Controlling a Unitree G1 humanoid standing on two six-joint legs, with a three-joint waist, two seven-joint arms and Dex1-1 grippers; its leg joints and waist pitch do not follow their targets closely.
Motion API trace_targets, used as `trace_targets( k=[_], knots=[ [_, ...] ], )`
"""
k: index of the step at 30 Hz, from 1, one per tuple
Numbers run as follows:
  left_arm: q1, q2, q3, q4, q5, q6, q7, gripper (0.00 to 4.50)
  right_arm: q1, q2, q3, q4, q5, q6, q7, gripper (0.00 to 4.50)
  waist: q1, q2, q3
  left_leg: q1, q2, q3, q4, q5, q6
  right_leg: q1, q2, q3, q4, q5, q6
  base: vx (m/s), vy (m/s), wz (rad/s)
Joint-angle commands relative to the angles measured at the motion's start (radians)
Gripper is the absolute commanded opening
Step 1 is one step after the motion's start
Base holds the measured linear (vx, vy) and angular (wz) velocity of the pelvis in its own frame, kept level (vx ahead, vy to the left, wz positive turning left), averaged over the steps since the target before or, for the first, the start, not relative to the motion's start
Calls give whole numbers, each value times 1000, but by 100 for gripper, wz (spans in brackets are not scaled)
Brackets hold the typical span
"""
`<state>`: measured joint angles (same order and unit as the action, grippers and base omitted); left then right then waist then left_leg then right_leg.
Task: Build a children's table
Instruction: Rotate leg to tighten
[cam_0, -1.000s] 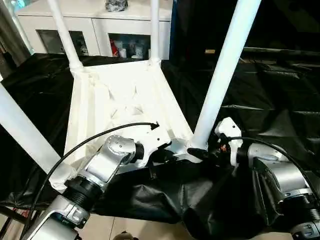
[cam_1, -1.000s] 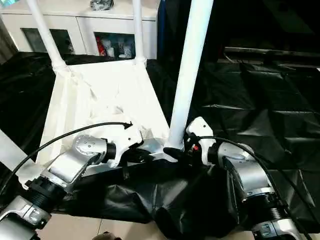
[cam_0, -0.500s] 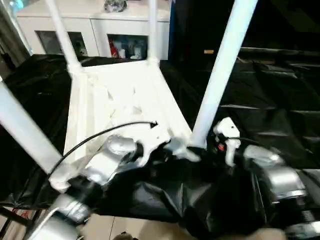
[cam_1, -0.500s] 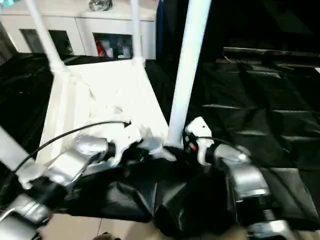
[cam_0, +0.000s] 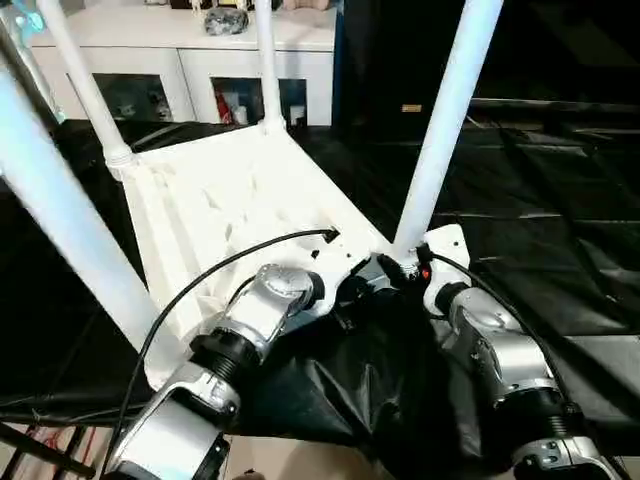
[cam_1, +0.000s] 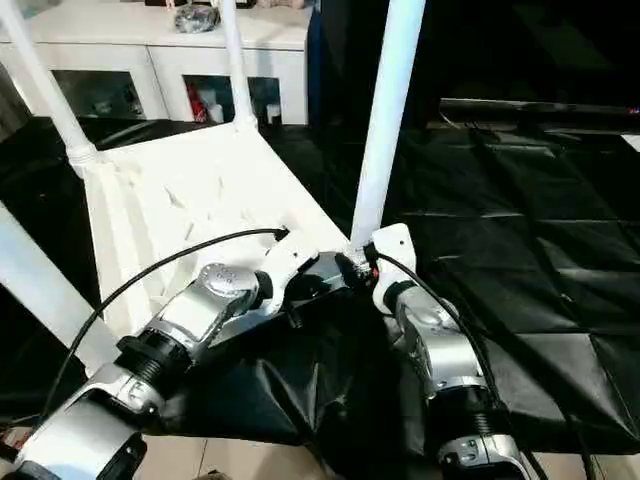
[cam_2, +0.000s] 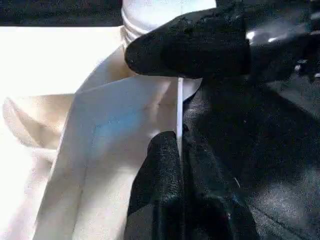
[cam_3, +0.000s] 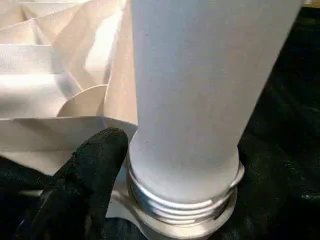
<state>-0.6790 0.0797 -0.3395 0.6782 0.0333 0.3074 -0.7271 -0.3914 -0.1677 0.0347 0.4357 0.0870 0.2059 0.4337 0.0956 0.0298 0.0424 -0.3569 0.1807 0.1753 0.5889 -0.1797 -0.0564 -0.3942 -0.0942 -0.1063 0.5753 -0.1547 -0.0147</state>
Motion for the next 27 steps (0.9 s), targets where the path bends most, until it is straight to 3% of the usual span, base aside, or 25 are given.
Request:
trace_targets(
  k=[1,7,8,10,11,15,17,27],
  knots=[
    [-2,-23,1,-35,-47,-75,-46,0,-10,21,70,-12,37,12,102,372,5,-26,-52,4,32,-21,-75,-316,50,36,-71,37,-110,-594,-34,0,0,0],
    [53,60,-5,-143,-107,-109,-243,0,18,-143,111,-102,61,-14,364,372,14,-28,-56,-4,42,-19,-76,-267,70,45,-72,45,-92,-506,-67,0,0,0],
    [66,78,-5,-171,-120,-103,-290,0,26,-178,117,-122,65,-11,421,372,18,-26,-57,0,43,-15,-75,-253,77,37,-70,48,-91,-482,-80,0,0,0],
    [78,97,-6,-194,-127,-96,-329,0,32,-217,120,-142,78,5,487,372,22,-24,-59,-4,44,-15,-75,-228,79,43,-70,49,-83,-441,-102,0,0,0],
    [81,103,-7,-201,-129,-93,-338,0,34,-226,120,-146,81,9,503,372,30,-22,-60,3,49,-14,-74,-223,81,40,-70,50,-81,-417,-115,0,0,0],
    [113,160,-16,-246,-140,-79,-415,0,32,-277,134,-148,89,12,583,372,44,-18,-70,-1,55,-13,-68,-162,88,43,-67,53,-55,-261,-178,0,0,0],
    [119,170,-15,-253,-142,-76,-425,0,32,-282,136,-150,95,18,595,372,47,-17,-67,-4,54,-11,-67,-147,98,42,-65,53,-50,-220,-199,0,0,0],
    [139,193,-2,-286,-138,-53,-456,0,31,-274,142,-162,121,45,642,292,48,-19,-62,-2,54,-14,-73,-208,62,42,-70,53,-64,-344,-158,0,0,0]
  ],
)
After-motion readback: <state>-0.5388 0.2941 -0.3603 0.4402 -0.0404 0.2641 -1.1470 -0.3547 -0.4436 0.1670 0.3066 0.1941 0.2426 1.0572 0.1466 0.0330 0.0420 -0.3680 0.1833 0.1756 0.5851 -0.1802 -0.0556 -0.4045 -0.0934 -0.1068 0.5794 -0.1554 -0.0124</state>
